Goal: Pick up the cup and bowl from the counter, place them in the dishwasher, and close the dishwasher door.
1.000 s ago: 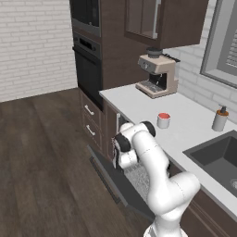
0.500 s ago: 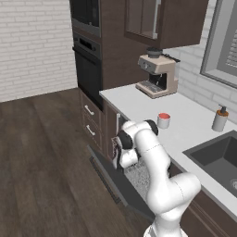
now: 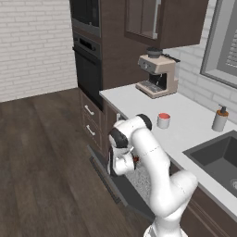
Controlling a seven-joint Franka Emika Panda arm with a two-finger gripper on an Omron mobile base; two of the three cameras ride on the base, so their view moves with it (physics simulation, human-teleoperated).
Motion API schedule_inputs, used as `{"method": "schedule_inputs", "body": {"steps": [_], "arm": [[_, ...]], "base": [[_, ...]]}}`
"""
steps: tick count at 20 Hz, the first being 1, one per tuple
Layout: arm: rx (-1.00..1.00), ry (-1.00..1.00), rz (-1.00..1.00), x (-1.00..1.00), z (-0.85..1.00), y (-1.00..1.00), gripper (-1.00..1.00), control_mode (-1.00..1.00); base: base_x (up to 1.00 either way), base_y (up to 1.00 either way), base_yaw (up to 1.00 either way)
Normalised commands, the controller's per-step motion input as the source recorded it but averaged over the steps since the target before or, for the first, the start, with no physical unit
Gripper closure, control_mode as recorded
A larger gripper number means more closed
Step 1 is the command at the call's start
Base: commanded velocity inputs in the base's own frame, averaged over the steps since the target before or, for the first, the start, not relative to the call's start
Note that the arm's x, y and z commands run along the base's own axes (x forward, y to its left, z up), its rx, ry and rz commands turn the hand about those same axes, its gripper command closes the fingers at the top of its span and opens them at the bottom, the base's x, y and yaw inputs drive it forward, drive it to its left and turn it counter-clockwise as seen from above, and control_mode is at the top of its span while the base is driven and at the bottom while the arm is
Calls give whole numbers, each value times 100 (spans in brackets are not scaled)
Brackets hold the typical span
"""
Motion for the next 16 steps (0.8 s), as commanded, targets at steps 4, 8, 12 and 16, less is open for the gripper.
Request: {"method": "schedule_inputs", "body": {"steps": [4,8,12,16], "arm": [[11,-6,0,-41,100,5,-100,-100],[15,-14,0,-4,100,1,-100,-100],[18,-10,-1,-1,100,0,-100,-100],[16,-2,-1,-16,100,0,-100,-100]], "base": [[0,0,0],[0,0,0],[0,0,0],[0,0,0]]}}
